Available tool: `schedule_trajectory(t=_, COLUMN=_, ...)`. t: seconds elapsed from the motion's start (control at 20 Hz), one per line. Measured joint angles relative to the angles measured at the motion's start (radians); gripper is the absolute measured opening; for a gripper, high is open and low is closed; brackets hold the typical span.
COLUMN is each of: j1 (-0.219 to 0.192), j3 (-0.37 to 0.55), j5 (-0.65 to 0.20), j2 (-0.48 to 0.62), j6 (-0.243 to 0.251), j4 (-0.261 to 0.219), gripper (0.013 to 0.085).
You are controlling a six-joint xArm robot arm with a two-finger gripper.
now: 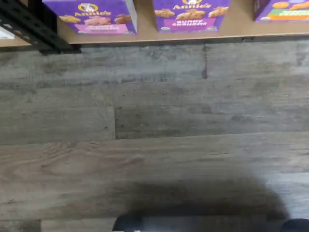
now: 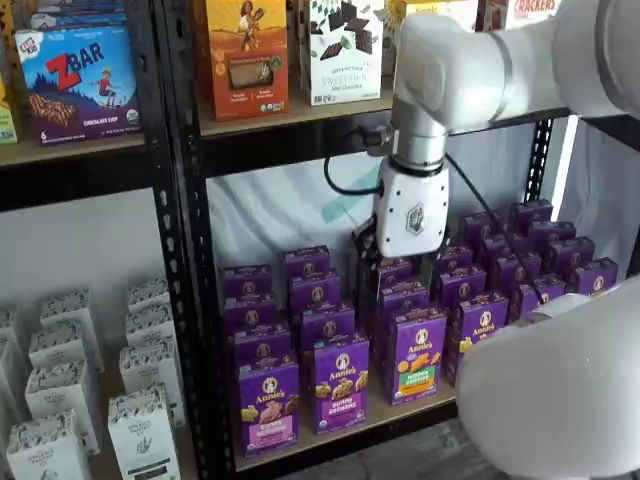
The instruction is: Pick up the purple box with a pink patch in the middle, on the bottom shelf, the first box from the left
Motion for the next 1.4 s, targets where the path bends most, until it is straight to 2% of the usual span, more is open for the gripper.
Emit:
schedule_trajectory(t=0.4, j1=0.055, j3=0.045, j5=-0.181, j2=0.151, j6=0.055, j4=-0.018, gripper=0.085)
schedule_trajectory(t=0.9, j1=0.106, j3=0.041, j5=-0.384, j2=0.379, j6=0.109, j4=-0.03, gripper=0.085)
schedule_trajectory(t=1.4, j1=0.124, j3=0.037, j5=-0.572, j2=0.55, j6=0.095, j4=0.003, gripper=0.085)
